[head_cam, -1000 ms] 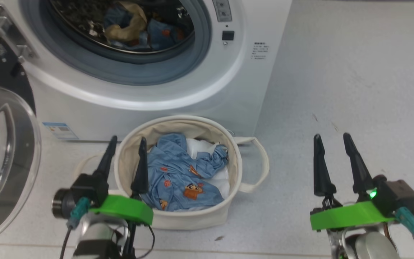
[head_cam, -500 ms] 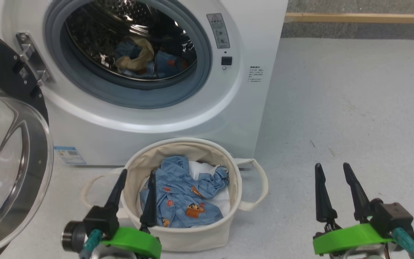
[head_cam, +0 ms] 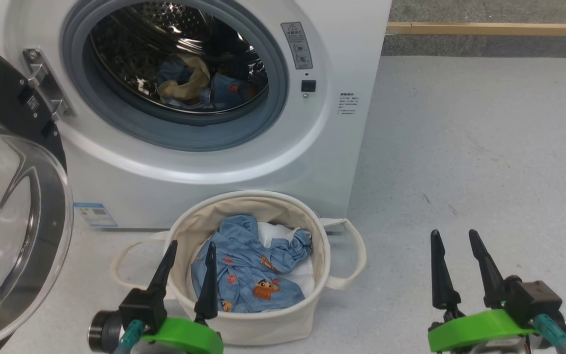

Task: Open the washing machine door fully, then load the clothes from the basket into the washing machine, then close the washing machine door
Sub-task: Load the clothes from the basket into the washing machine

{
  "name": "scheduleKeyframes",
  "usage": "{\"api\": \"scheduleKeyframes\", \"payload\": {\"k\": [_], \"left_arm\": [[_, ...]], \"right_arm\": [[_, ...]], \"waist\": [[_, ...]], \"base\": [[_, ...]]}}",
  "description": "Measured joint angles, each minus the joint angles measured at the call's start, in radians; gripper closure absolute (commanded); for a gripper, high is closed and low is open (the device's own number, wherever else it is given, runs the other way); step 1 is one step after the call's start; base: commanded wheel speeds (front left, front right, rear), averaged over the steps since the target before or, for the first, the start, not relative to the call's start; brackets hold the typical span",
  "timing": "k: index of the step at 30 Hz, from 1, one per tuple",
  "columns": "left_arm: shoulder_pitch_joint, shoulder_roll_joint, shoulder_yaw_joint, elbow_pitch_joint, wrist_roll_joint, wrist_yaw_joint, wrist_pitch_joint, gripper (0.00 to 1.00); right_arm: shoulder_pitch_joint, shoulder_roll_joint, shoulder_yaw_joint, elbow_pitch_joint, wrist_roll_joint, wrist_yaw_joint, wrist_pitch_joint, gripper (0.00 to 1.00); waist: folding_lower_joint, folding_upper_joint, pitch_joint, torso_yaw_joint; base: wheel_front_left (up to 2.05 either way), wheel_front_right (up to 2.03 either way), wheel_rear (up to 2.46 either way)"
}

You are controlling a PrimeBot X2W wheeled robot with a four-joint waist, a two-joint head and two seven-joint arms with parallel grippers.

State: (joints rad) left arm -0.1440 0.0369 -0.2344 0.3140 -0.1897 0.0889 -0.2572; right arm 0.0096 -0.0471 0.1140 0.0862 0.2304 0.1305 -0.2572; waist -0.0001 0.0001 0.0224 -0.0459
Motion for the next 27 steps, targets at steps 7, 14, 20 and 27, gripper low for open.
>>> {"api": "scheduleKeyframes", "payload": {"k": [7, 14, 20, 27], "left_arm": [[0.000, 0.000, -0.003, 0.016, 0.000, 0.004, 0.000, 0.00], [0.000, 0.000, -0.010, 0.027, -0.010, 0.008, 0.000, 0.00], [0.000, 0.000, -0.012, 0.031, -0.010, 0.008, 0.000, 0.00], [0.000, 0.000, -0.012, 0.034, -0.010, 0.009, 0.000, 0.00]], "right_arm": [[0.000, 0.000, 0.002, 0.009, 0.000, 0.000, 0.000, 0.00], [0.000, 0.000, 0.001, 0.015, 0.000, 0.000, 0.000, 0.00], [0.000, 0.000, 0.001, 0.016, 0.000, 0.000, 0.000, 0.00], [0.000, 0.000, 0.001, 0.019, 0.000, 0.000, 0.000, 0.00]], "waist": [[0.0000, -0.0001, 0.010, 0.005], [0.0000, -0.0001, 0.009, 0.007], [0.0000, -0.0001, 0.008, 0.008], [0.0000, -0.0001, 0.009, 0.008]], "base": [[0.00, 0.00, 0.00], [0.00, 0.00, 0.00], [0.00, 0.00, 0.00], [0.00, 0.00, 0.00]]}}
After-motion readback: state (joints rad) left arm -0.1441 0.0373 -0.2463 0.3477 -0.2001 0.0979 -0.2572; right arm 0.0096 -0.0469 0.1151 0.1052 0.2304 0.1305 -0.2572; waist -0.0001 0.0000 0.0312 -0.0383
